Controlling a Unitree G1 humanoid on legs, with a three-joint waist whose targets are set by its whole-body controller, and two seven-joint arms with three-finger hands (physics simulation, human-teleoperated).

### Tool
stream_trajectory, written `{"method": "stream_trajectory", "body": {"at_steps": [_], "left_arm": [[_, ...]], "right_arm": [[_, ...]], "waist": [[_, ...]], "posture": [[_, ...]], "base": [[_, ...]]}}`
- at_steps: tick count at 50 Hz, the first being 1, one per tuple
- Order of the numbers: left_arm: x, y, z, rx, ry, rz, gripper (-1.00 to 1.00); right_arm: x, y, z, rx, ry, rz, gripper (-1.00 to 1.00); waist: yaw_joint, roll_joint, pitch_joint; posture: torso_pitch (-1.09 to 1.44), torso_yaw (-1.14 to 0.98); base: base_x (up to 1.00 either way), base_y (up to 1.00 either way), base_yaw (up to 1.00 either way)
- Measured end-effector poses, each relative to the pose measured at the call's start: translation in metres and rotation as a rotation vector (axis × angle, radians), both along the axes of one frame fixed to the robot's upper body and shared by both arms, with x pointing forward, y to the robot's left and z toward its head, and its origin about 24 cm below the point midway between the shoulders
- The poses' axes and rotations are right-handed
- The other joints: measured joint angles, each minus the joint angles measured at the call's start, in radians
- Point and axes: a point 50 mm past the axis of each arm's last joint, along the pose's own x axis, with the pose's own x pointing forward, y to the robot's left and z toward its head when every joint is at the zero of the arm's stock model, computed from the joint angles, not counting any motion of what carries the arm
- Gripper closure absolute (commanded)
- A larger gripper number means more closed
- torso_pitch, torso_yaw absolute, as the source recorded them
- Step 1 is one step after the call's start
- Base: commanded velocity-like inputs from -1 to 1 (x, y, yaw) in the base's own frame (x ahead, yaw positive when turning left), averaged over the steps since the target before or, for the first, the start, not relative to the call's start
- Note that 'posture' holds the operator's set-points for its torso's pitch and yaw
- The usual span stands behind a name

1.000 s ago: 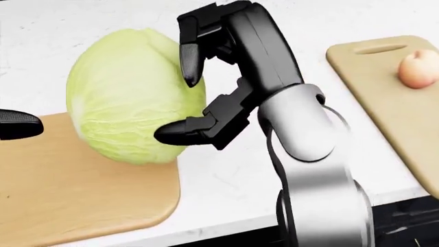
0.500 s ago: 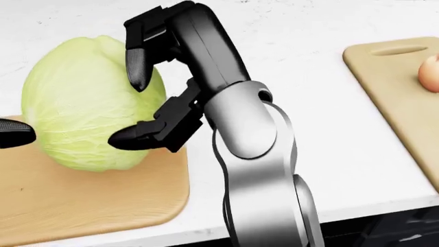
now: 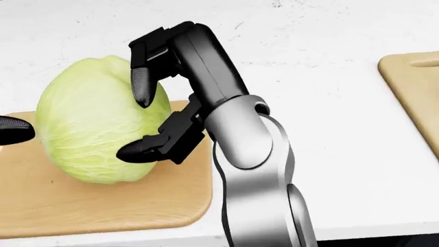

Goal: Place the apricot and the cabbage on separate cutting boards.

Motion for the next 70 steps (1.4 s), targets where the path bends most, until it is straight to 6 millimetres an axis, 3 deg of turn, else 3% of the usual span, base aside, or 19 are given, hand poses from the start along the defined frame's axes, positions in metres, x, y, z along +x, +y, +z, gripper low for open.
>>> {"method": "stream_trajectory", "body": {"at_steps": [16,24,39,41,47,53,54,56,59,60,70], "left_arm": [[0.000,0.001,-0.003,-0.003,0.003,0.010,-1.00],[0.001,0.001,-0.004,-0.005,0.007,0.011,-1.00],[0.001,0.002,-0.002,-0.003,0.004,0.012,-1.00],[0.001,0.002,-0.001,-0.002,0.003,0.011,-1.00],[0.001,0.002,-0.002,-0.003,0.007,0.015,-1.00],[0.000,0.003,-0.002,-0.003,0.005,0.019,-1.00],[0.000,0.003,-0.002,-0.002,0.005,0.020,-1.00],[0.000,0.003,-0.002,-0.003,0.003,0.020,-1.00],[-0.001,0.003,-0.002,-0.002,0.004,0.020,-1.00],[-0.001,0.003,-0.002,-0.001,0.004,0.021,-1.00],[-0.001,0.003,-0.003,-0.004,0.004,0.023,-1.00]], "right_arm": [[-0.002,-0.006,-0.005,-0.004,-0.013,-0.016,1.00],[-0.004,-0.005,-0.007,-0.015,-0.003,0.006,0.52],[-0.006,-0.003,-0.011,-0.031,0.032,0.041,0.09],[-0.005,-0.003,-0.012,-0.034,0.041,0.044,-0.07],[-0.005,-0.003,-0.012,-0.034,0.037,0.047,-0.25],[-0.005,-0.004,-0.013,-0.034,0.039,0.045,-0.33],[-0.005,-0.004,-0.012,-0.035,0.039,0.046,-0.50],[-0.005,-0.003,-0.013,-0.035,0.039,0.048,-0.59],[-0.005,-0.003,-0.013,-0.036,0.040,0.052,-0.96],[-0.005,-0.003,-0.013,-0.035,0.041,0.053,-1.00],[-0.005,-0.004,-0.013,-0.031,0.042,0.048,-1.00]], "waist": [[0.017,0.005,-0.009],[0.019,0.007,-0.015],[0.024,0.007,-0.012],[0.025,0.006,-0.009],[0.027,0.006,-0.009],[0.028,0.005,-0.010],[0.028,0.005,-0.010],[0.029,0.005,-0.011],[0.029,0.005,-0.011],[0.030,0.005,-0.011],[0.032,0.005,-0.013]], "posture": [[0.00,0.25],[0.00,0.25],[0.00,0.25],[0.00,0.25],[0.00,0.25],[0.00,0.25],[0.00,0.25],[0.00,0.25],[0.00,0.25],[0.00,0.25],[0.00,0.25]], "base": [[0.00,0.00,0.00],[0.00,0.00,0.00],[0.00,0.00,0.00],[0.00,0.00,0.00],[0.00,0.00,0.00],[0.00,0.00,0.00],[0.00,0.00,0.00],[0.00,0.00,0.00],[0.00,0.00,0.00],[0.00,0.00,0.00],[0.00,0.00,0.00]]}}
